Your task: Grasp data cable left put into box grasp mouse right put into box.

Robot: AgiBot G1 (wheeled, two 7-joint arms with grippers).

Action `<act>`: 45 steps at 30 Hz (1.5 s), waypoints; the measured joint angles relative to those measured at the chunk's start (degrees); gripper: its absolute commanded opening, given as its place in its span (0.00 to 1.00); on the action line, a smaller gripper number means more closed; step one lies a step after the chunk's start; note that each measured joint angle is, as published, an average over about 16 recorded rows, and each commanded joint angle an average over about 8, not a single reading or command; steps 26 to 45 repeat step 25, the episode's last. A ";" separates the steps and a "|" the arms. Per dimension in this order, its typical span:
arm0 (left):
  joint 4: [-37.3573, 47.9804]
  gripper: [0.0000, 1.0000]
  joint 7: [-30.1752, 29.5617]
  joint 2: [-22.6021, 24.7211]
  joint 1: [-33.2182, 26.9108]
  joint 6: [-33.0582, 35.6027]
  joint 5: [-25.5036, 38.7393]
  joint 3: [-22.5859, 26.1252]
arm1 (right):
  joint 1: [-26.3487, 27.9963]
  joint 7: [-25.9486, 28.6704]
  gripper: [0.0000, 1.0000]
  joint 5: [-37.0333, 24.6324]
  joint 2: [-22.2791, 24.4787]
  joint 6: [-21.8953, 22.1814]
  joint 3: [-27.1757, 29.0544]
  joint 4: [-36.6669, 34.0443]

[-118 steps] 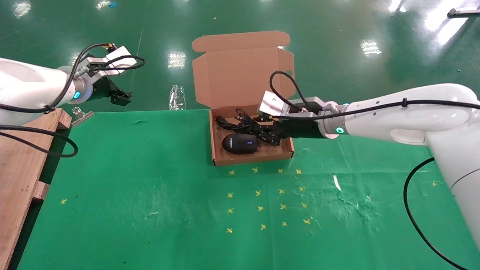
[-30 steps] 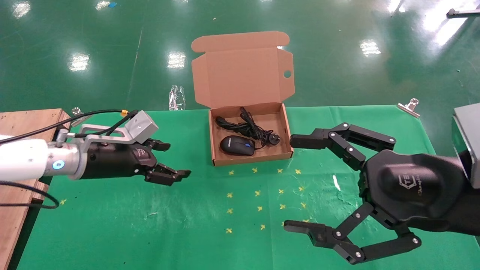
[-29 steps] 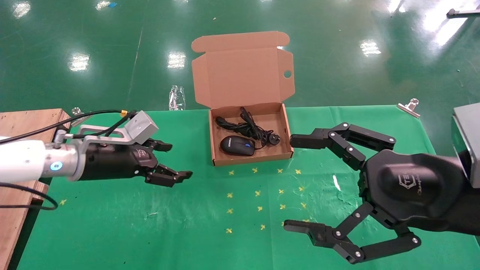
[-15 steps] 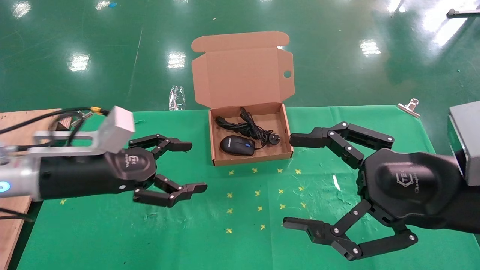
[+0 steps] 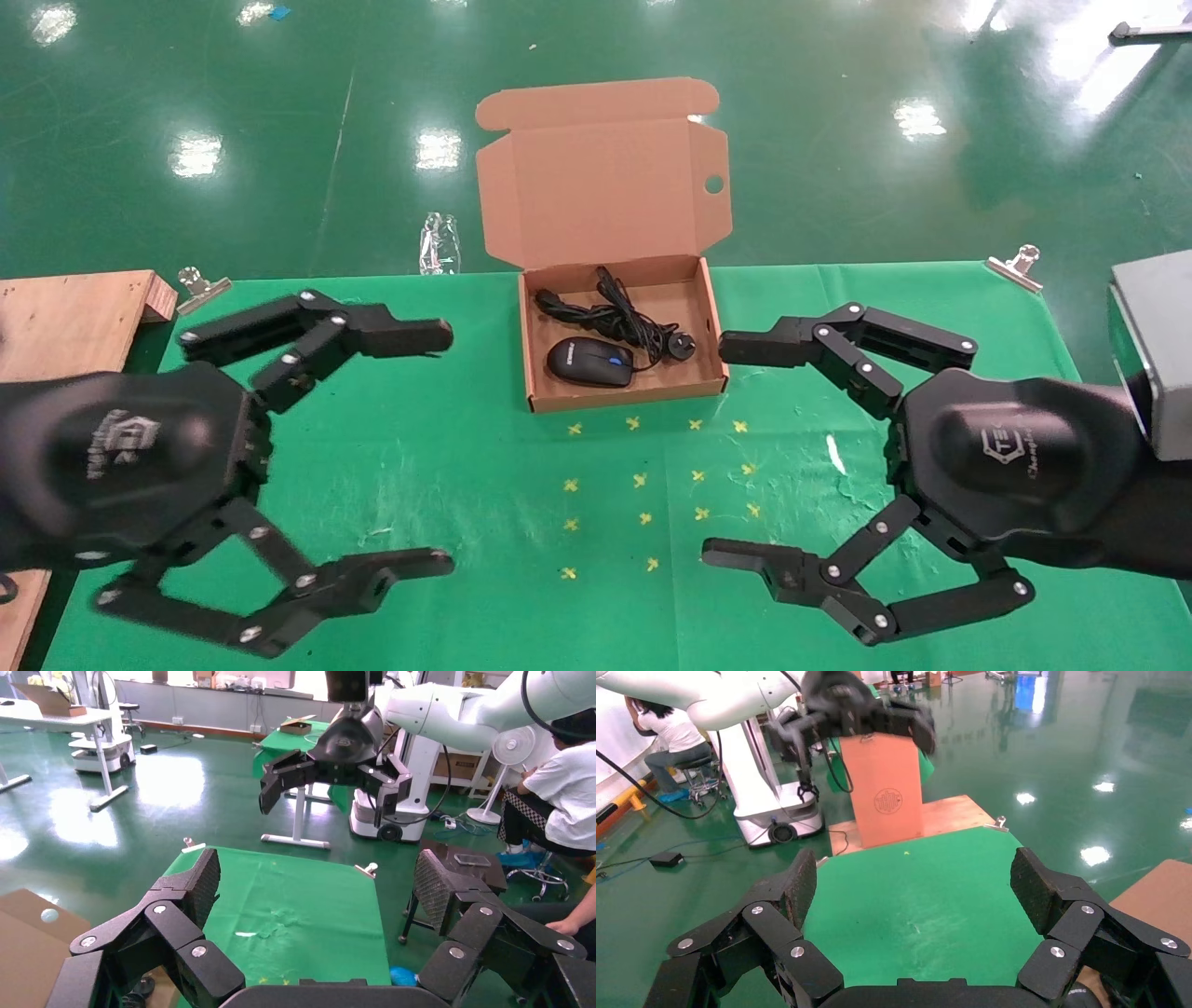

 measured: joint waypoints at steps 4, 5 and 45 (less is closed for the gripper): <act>-0.49 1.00 0.88 -0.45 0.64 0.80 -1.81 -0.91 | -0.01 0.00 1.00 0.02 0.01 0.00 0.00 0.00; -0.53 1.00 0.94 -0.49 0.69 0.86 -1.96 -0.98 | -0.01 0.00 1.00 0.02 0.01 0.00 0.00 0.00; -0.09 1.00 0.34 -0.10 0.16 0.18 -0.27 -0.16 | 0.02 0.00 1.00 -0.02 -0.02 0.04 -0.01 -0.03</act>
